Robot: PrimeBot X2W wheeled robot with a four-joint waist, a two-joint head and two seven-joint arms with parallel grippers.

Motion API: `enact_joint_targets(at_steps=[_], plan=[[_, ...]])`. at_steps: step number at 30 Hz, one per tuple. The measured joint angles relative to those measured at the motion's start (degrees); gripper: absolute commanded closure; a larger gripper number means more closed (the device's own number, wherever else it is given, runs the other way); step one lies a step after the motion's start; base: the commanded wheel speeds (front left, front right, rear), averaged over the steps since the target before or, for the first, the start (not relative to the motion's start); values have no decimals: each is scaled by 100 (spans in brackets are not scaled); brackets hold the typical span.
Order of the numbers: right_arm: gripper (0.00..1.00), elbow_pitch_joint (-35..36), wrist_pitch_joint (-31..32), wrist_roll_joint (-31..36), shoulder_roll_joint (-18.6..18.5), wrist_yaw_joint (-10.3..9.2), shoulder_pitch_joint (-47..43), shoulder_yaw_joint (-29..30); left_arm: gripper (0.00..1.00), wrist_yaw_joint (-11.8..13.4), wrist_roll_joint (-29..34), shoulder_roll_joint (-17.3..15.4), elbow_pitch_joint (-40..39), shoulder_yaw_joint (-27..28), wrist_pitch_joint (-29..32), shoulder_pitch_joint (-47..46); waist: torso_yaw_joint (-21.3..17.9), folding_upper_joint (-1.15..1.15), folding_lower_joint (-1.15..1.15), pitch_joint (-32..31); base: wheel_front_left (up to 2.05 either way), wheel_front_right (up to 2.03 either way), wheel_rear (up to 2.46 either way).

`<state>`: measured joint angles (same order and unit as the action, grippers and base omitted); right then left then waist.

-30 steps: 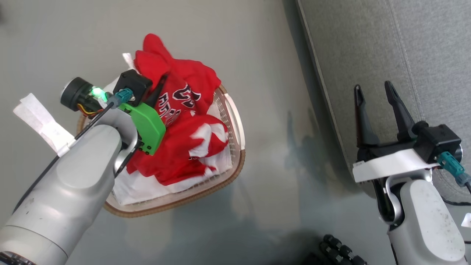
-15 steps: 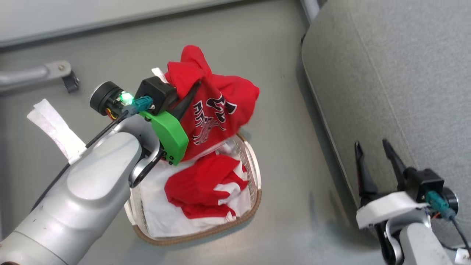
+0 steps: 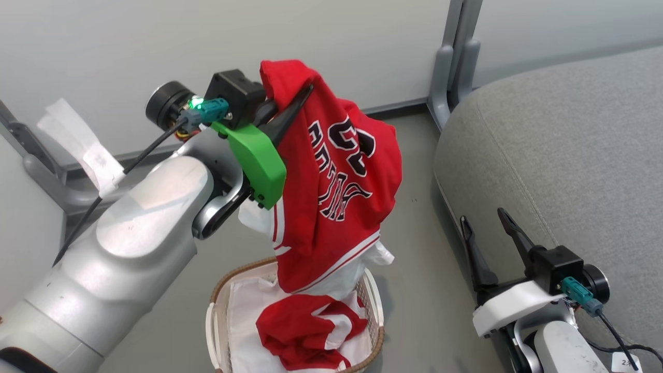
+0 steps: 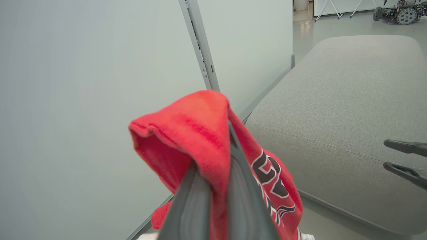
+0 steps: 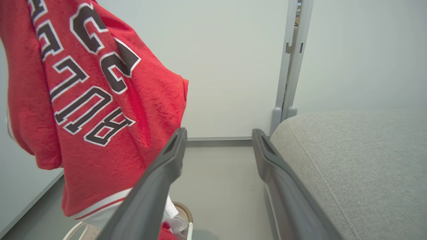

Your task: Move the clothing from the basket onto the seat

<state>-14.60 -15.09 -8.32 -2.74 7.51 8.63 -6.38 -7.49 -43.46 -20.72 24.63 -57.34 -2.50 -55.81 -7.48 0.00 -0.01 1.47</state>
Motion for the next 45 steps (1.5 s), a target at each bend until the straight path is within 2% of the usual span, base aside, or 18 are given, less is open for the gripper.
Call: enact_joint_targets(at_steps=[6, 14, 24, 34, 45], plan=[[0, 14, 0, 27, -2, 0, 127, -248, 100, 0, -81, 55, -37, -21, -19, -338, 74, 0, 0, -268, 0, 0, 0], [0, -133, 0, 212, 2, 0, 638, -745, 100, 0, -124, 116, -42, -19, -169, -515, 96, 0, 0, -299, 0, 0, 0], [0, -1126, -2, 319, 1, 1, 1558, -1287, 100, 0, -130, 225, -91, -98, -260, -638, 201, 0, 0, -299, 0, 0, 0], [0, -2293, -5, 130, -4, 0, 2206, -1372, 100, 0, -121, 347, -433, -257, -314, -779, 402, 0, 0, -271, 0, 0, 0], [0, -2956, -5, -205, 2, 1, 2989, -2405, 100, 0, -78, 397, -760, -336, -387, -823, 574, 0, 0, -297, 0, 0, 0]])
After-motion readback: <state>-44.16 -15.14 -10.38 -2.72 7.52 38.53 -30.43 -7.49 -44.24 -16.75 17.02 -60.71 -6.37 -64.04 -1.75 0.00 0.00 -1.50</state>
